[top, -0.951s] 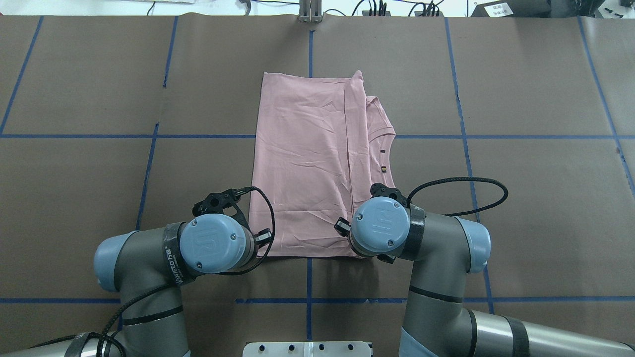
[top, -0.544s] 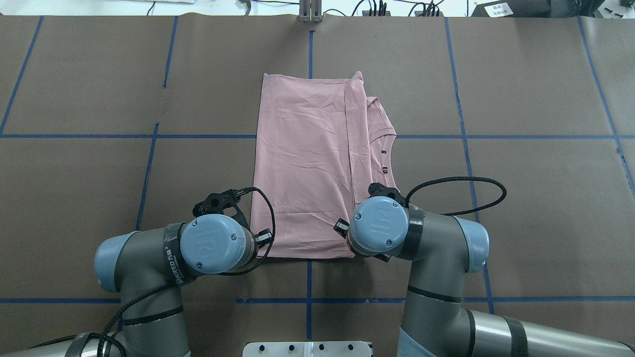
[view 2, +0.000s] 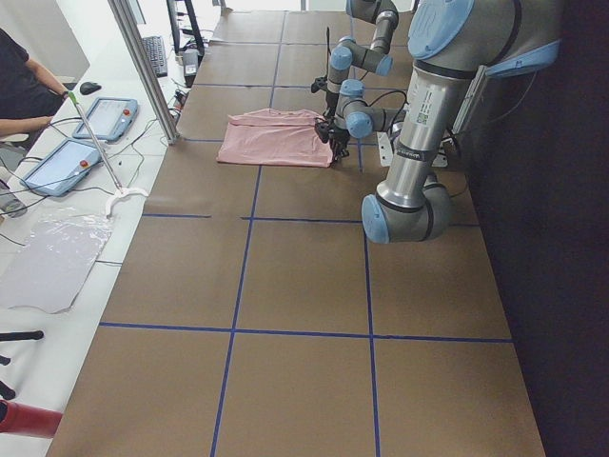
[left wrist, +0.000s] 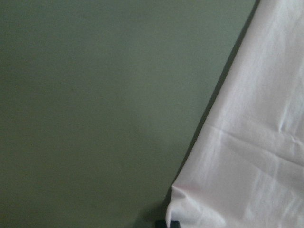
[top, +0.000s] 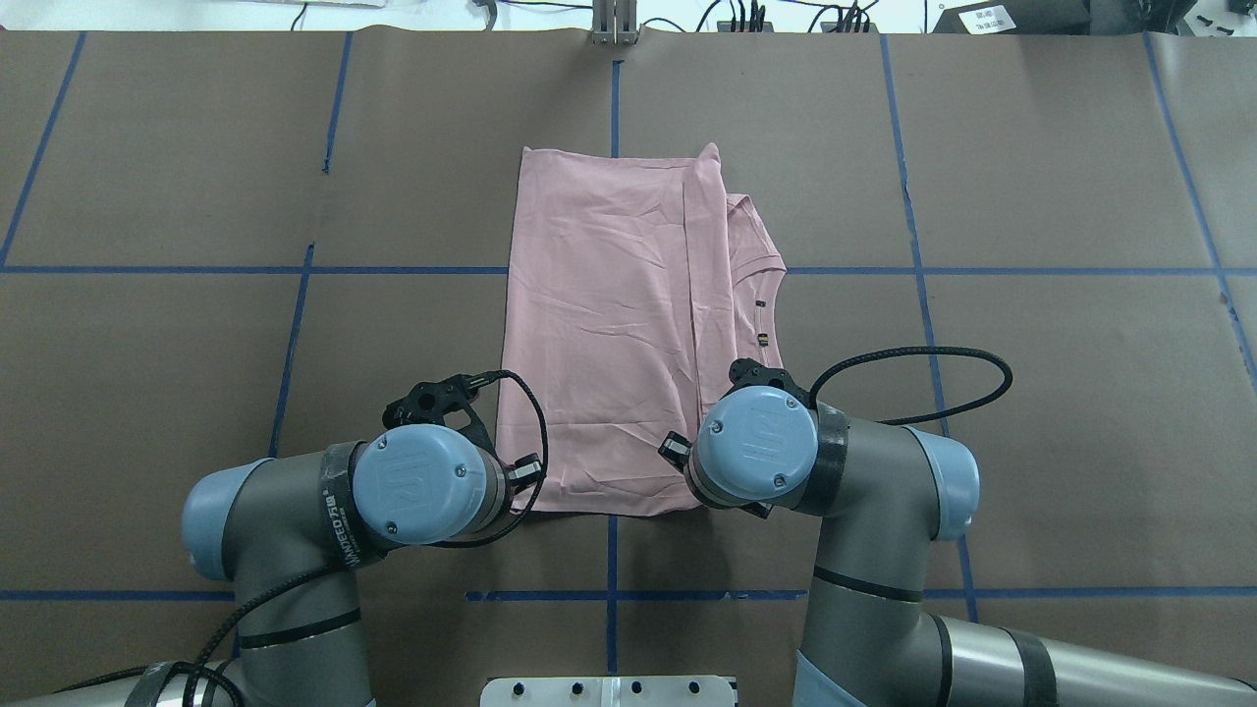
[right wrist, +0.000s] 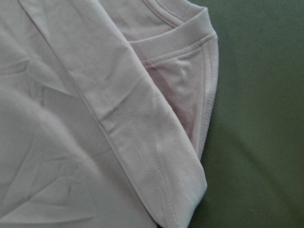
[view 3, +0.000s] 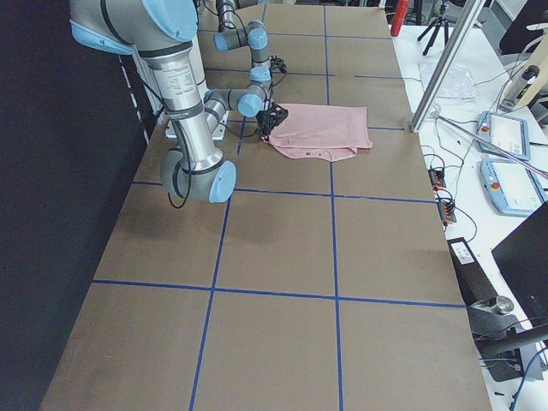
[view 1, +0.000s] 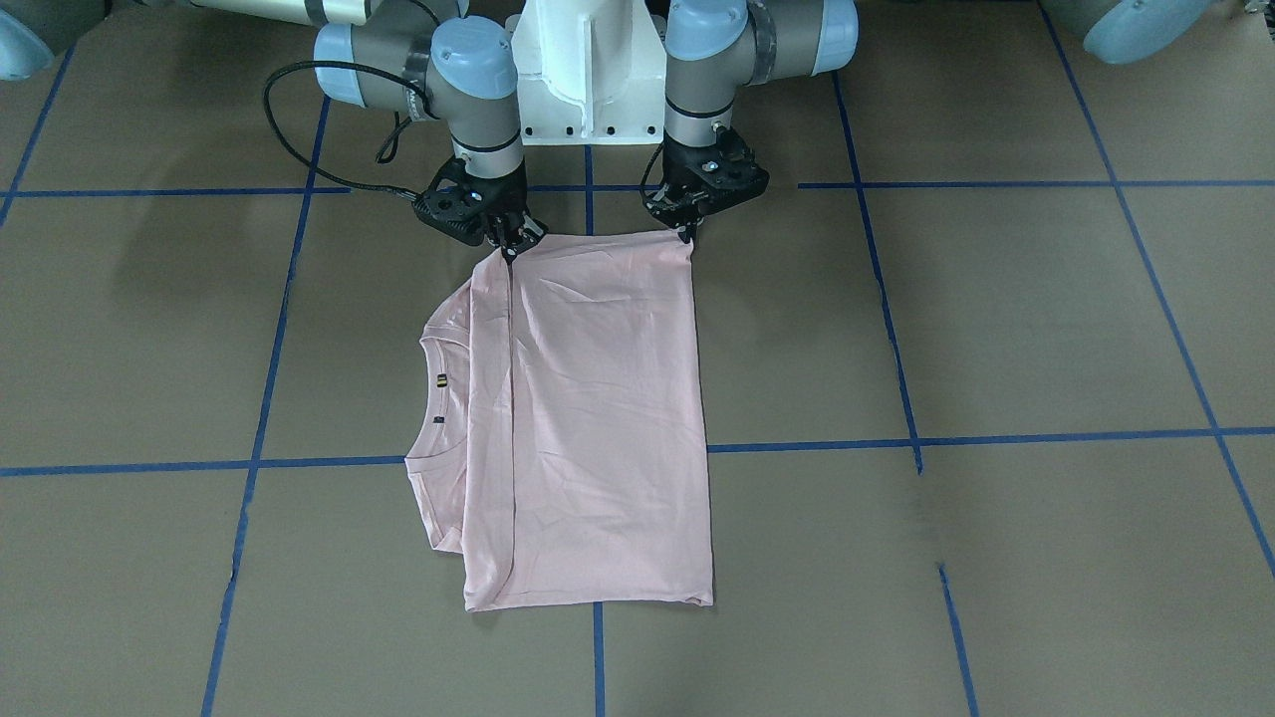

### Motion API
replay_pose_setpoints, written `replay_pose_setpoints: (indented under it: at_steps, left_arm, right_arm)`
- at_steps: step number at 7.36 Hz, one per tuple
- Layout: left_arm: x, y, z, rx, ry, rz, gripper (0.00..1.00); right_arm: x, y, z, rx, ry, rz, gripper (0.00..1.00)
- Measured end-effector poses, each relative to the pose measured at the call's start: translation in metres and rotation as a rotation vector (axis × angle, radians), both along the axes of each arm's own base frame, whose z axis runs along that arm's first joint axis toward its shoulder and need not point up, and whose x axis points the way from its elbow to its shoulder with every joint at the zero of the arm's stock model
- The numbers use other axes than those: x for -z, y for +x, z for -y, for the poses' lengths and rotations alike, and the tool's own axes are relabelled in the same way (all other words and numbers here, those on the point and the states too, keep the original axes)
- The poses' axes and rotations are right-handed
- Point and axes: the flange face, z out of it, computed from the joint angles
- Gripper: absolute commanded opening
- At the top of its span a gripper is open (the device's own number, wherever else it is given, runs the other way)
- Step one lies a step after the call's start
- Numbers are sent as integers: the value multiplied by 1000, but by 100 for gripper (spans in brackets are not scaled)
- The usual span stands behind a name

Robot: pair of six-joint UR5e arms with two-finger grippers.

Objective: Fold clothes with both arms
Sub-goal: 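Grasp the shirt's two near corners with the left and right grippers, then lift the near edge with both grippers and fold it away from the robot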

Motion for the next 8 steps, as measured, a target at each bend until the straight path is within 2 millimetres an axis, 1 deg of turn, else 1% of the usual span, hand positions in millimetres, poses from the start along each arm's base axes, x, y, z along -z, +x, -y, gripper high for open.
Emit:
replay_pose_setpoints:
  at_steps: [2, 3, 4, 5, 6, 8]
  left_arm:
    - [14, -12, -6, -8, 10, -27, 0]
    - [20, -16, -14, -18, 11, -28, 0]
    - [29, -23, -27, -38, 10, -26, 0]
    - [41, -32, -43, -62, 9, -26, 0]
    - [51, -43, -60, -88, 7, -25, 0]
    - [67, -58, -91, -140, 2, -27, 0]
  right_arm:
    - [7, 6, -2, 3, 3, 18, 0]
    - [10, 10, -4, 5, 5, 28, 0]
    - [16, 15, -10, 14, 10, 45, 0]
    - [25, 20, -23, 31, 16, 69, 0]
    - [32, 27, -41, 56, 22, 93, 0]
    - [44, 51, -79, 110, 31, 143, 0]
